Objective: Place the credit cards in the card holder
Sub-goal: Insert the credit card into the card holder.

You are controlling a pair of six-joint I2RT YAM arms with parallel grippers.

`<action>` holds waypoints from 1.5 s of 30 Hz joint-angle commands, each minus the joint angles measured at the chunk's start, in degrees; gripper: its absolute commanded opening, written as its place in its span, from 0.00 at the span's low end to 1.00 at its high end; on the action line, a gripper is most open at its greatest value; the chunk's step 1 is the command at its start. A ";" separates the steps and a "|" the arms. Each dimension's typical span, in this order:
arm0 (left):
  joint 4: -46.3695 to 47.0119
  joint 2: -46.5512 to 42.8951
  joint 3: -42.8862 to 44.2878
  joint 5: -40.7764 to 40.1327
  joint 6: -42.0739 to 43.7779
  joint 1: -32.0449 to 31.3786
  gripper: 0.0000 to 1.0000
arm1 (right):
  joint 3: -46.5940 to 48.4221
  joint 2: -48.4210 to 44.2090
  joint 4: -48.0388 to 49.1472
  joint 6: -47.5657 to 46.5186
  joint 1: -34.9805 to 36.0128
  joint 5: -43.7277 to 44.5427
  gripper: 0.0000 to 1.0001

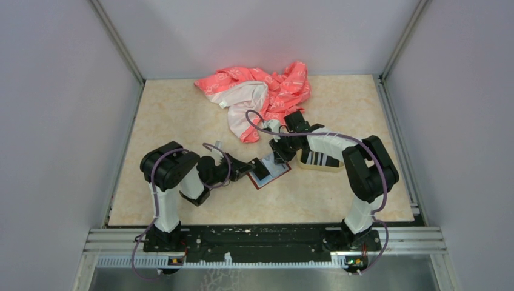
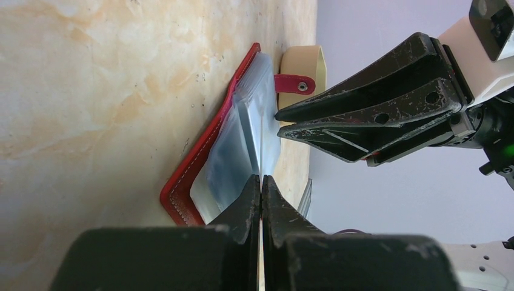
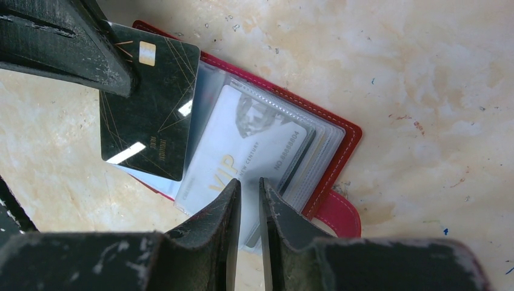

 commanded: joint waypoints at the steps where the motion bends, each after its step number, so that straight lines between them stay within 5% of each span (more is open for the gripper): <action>1: 2.72 -0.82 -0.15 -0.69 1.28 -0.27 0.00 | 0.40 2.11 -3.56 -0.76 -0.10 2.48 0.18; 45: -1.05 3.18 2.47 -6.74 -2.74 -4.86 0.00 | 0.45 0.62 -3.43 -0.21 -0.10 0.75 0.22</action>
